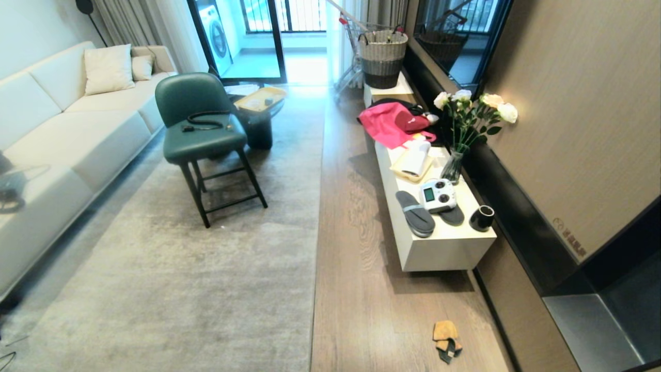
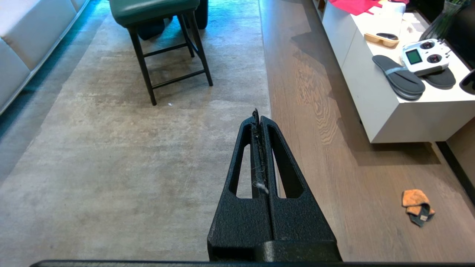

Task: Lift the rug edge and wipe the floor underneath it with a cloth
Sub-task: Pick up the rag

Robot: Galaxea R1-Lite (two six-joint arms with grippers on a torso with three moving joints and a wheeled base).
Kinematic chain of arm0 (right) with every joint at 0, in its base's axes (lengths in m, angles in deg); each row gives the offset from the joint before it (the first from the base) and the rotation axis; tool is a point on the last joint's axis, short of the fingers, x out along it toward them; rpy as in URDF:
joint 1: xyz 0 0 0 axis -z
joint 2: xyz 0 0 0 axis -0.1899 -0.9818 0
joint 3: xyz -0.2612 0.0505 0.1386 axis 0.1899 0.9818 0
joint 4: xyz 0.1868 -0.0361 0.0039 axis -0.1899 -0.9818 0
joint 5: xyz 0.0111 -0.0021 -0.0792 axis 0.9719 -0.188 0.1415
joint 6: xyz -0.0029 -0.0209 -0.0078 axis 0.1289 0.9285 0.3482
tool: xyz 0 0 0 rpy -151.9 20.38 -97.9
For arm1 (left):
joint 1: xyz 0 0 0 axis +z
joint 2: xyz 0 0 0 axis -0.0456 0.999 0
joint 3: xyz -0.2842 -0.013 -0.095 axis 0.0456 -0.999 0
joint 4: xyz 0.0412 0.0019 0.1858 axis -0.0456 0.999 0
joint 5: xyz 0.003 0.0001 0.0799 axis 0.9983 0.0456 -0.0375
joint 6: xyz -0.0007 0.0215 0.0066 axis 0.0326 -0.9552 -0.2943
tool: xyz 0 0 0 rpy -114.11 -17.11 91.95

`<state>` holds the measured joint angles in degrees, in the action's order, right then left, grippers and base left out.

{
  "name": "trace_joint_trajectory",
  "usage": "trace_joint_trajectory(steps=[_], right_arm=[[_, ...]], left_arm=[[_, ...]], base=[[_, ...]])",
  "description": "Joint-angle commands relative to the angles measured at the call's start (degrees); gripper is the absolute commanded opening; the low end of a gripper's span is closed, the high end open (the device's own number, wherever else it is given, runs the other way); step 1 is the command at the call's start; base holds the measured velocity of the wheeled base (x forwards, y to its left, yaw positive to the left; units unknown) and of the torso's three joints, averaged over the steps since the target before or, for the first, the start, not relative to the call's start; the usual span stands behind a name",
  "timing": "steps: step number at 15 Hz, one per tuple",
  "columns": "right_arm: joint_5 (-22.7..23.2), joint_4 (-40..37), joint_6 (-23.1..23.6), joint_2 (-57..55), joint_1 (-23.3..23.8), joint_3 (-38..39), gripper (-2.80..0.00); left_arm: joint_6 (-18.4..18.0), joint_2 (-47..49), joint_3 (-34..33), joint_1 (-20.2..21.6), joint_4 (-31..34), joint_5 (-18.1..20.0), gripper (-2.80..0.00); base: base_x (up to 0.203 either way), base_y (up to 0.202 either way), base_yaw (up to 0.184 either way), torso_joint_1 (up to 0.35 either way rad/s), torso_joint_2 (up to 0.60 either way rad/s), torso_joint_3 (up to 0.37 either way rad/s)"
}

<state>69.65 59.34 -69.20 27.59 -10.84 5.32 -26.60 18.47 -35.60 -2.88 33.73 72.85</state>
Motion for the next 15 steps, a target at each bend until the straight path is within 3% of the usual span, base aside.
trace_joint_trajectory(steps=[1, 15], right_arm=[[0.0, 0.0, 0.0, -0.1, 0.1, 0.0, -2.8], [0.0, 0.0, 0.0, -0.1, 0.0, 0.0, -2.8]], left_arm=[[0.0, 0.0, 0.0, 0.0, 0.0, -0.1, -2.8], [0.0, 0.0, 0.0, 0.0, 0.0, 0.0, -2.8]], base=[[0.0, 0.0, 0.0, 0.0, 0.0, 0.0], [0.0, 0.0, 0.0, 0.0, 0.0, 0.0]])
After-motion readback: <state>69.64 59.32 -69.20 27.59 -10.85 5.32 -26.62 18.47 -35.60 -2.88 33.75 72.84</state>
